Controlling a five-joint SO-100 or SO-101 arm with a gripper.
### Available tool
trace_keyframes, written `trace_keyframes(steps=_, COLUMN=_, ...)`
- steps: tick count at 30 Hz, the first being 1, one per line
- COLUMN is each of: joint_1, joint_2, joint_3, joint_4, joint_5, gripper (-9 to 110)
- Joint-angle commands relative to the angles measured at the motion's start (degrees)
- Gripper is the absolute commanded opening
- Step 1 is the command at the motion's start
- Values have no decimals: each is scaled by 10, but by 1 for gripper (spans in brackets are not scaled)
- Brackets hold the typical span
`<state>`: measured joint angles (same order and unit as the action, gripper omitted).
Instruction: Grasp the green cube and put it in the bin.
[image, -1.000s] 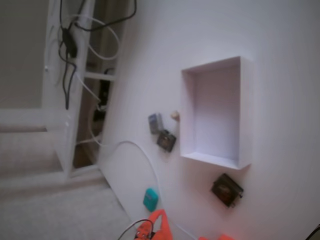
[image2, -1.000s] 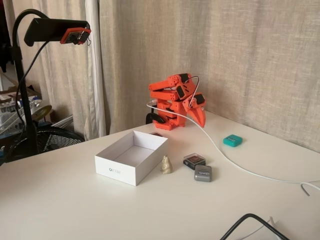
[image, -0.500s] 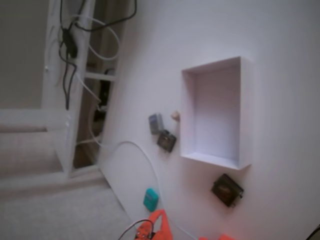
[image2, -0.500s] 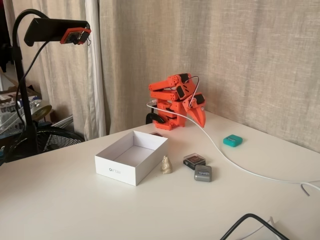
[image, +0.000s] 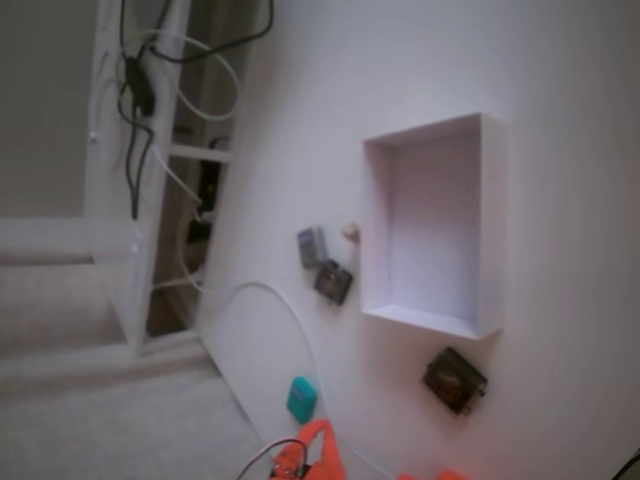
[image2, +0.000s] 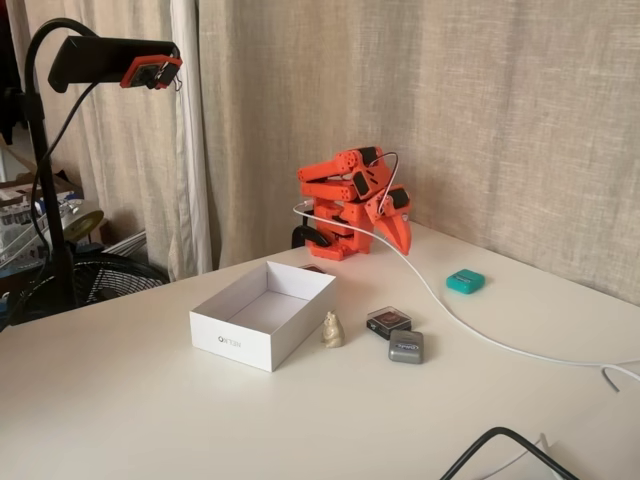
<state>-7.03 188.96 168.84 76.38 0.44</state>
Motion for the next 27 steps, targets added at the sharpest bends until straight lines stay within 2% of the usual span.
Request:
trace_keyframes(steps=1, joint_1=1, joint_2=6, joint_3=-3, joint_4=0, joint_5=2, gripper=-8)
trace_keyframes(steps=7, joint_1=-10, joint_2=6, joint_3=-3, joint_4=0, joint_5=-4, gripper=-8)
trace_keyframes(steps=10, joint_1=-11, joint_2=6, joint_3=-3, joint_4=-1, joint_5=-4, gripper=0)
trace_keyframes(steps=14, joint_1=-24, joint_2=6, joint_3=-1, joint_4=-14, joint_5=-1, gripper=0)
trace_keyframes(steps=17, joint_1=-25, joint_2=2, joint_3=5, joint_4=-108, joint_5=7, gripper=4)
trace_keyframes(steps=19, joint_1=-43, joint_2=-25, joint_3=-5, joint_4=-189, joint_5=7, gripper=13)
trace_keyframes(steps=22, joint_1=-80, joint_2=-116, joint_3=-78, joint_4=-272, joint_5=7, gripper=23)
trace_keyframes(steps=24, joint_1=-111, joint_2=-192, joint_3=-157, joint_4=-258, joint_5=3, gripper=31)
trace_keyframes(steps=27, joint_1=-148, joint_2=-329, joint_3=-309, joint_4=-249, joint_5=3, gripper=33)
